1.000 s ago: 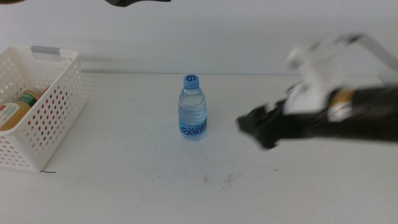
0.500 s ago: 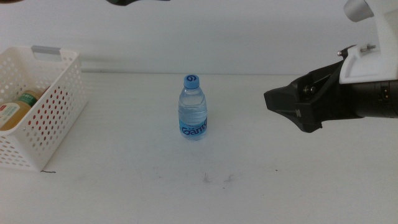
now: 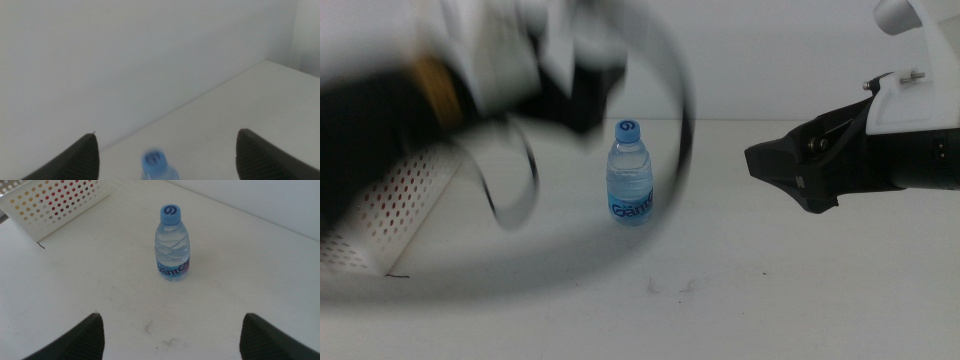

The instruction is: Use arms to grab the bottles and put them into the dustbin to the left of the table.

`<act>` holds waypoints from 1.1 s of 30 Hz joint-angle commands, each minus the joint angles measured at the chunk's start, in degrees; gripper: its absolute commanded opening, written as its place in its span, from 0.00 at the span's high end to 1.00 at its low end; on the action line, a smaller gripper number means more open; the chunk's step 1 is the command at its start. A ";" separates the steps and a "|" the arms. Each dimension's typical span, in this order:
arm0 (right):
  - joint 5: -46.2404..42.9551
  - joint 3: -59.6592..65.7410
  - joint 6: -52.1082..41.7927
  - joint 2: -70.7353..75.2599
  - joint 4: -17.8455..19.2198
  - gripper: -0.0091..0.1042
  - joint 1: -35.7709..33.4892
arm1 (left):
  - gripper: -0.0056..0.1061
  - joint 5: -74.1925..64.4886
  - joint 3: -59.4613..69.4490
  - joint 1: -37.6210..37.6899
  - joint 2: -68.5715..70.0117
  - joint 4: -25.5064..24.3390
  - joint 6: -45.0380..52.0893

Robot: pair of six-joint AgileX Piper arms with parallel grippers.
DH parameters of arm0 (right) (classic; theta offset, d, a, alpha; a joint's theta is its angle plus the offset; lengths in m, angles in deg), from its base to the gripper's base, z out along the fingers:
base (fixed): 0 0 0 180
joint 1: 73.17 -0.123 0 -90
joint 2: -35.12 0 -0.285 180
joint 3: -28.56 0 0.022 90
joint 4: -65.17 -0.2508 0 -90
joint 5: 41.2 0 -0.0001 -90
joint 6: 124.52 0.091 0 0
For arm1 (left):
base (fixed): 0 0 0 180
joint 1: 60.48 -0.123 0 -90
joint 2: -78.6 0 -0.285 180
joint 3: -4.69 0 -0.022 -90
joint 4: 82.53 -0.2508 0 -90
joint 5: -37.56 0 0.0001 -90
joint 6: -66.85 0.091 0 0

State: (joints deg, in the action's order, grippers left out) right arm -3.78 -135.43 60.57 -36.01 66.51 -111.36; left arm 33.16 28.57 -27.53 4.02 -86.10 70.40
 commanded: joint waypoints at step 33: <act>-0.12 -0.13 -0.47 0.18 -0.59 0.12 -0.11 | 0.11 55.10 12.67 -3.24 -44.92 3.91 -10.87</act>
State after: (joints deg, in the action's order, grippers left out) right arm -3.67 -135.43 60.57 -36.01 65.71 -111.36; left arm 88.25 42.18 -30.68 -39.93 -83.28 59.64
